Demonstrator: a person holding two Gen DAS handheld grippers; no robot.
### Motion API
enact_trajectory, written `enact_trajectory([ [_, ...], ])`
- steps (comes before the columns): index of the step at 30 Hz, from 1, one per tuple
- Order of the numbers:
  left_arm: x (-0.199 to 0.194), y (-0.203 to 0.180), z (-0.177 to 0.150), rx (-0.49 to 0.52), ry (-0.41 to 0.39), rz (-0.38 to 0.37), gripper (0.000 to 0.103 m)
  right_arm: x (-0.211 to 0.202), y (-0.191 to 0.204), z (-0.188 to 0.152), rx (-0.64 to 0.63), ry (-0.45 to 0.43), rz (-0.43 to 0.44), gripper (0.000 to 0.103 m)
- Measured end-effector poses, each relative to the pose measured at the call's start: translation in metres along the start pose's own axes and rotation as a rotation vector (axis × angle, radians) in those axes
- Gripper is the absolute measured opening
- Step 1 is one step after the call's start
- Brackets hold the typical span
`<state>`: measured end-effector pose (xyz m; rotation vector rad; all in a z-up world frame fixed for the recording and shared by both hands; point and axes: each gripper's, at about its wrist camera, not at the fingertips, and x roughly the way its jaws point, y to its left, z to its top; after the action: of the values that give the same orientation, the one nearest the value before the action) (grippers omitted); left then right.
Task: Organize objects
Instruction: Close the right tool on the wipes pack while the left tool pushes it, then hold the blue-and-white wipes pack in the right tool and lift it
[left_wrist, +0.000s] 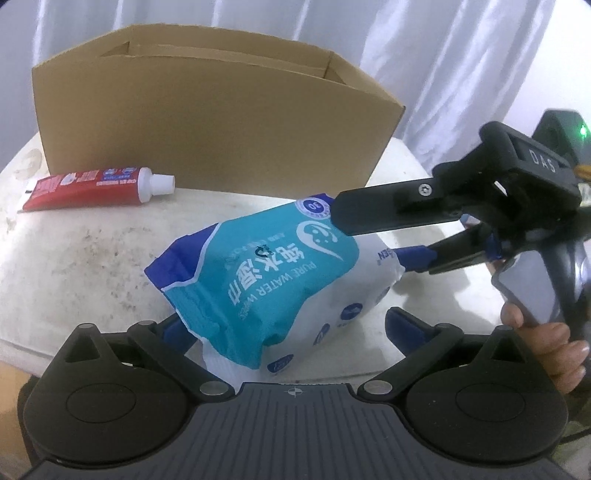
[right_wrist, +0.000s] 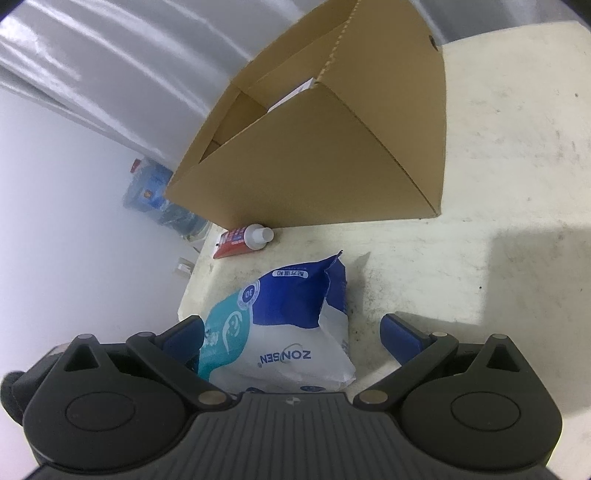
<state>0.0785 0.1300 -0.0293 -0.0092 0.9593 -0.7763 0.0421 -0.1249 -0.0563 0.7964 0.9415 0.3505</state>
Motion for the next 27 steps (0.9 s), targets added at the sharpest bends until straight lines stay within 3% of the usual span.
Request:
enact_trajectory([
  [8,-0.002,0.002,0.004,-0.008,0.022,-0.017,0.103,-0.002,-0.001,-0.002,0.033,-0.003,0.004,0.103],
  [13,-0.004,-0.014,0.005,0.101,0.051,0.121,0.098,0.000,0.009,0.000,0.014,0.011,-0.039,0.103],
  [17,-0.007,-0.019,0.001,0.105,0.046,0.121,0.090,0.002,0.018,-0.002,0.010,0.016,-0.027,0.103],
  [20,-0.009,-0.019,-0.001,0.100,0.036,0.158,0.080,0.003,0.021,-0.002,-0.006,0.010,-0.062,0.096],
  [23,-0.010,-0.021,0.000,0.077,0.032,0.146,0.072,0.003,0.025,-0.004,-0.011,0.014,-0.078,0.080],
  [27,-0.013,-0.031,0.001,0.091,0.025,0.147,0.068,0.001,0.027,-0.008,-0.002,0.002,-0.098,0.077],
])
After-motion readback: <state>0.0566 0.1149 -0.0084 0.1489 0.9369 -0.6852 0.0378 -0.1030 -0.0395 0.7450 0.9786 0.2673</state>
